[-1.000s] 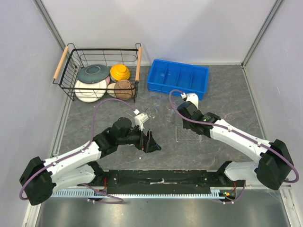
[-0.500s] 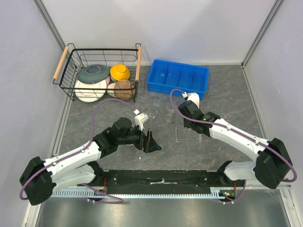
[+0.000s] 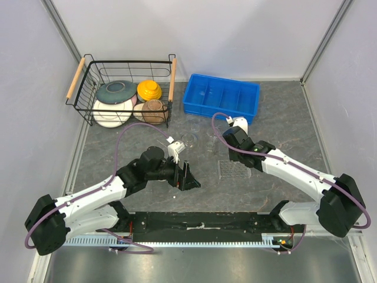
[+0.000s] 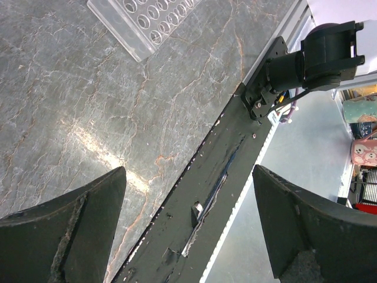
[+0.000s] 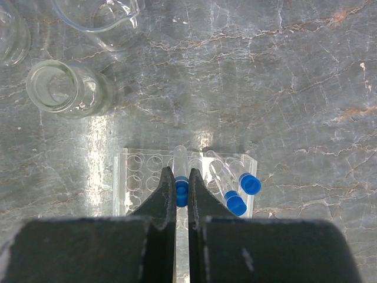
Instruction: Organize the chemistry lab equipment
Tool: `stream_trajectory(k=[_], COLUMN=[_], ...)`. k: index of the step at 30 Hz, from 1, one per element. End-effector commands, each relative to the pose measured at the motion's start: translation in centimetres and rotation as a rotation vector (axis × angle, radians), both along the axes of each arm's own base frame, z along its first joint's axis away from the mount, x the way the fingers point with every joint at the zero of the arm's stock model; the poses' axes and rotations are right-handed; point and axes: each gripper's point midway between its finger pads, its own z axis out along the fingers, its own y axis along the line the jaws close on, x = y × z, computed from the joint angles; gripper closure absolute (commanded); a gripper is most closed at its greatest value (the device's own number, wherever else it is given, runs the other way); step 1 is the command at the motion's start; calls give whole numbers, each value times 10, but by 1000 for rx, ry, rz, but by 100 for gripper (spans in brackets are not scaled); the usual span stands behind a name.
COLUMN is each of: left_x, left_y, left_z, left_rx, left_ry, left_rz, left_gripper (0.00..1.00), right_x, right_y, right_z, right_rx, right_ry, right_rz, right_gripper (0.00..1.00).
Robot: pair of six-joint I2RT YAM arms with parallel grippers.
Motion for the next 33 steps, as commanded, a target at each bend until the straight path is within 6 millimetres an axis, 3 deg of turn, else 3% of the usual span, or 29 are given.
stream_trajectory(k=[1, 16, 33], left_x=[4, 4, 3], left_y=[1, 1, 1], left_z=[-1, -3, -2], left_rx=[11, 14, 12], left_ry=[-35, -31, -28], left_rz=[-3, -1, -5], left_gripper=[6, 7, 7], right_x=[-3, -10, -20], right_y=[2, 1, 2], right_z=[6, 11, -7], right_rx=[21, 25, 12], right_ry=[-4, 6, 68], right_rz=[26, 53, 101], right_gripper=[100, 100, 100])
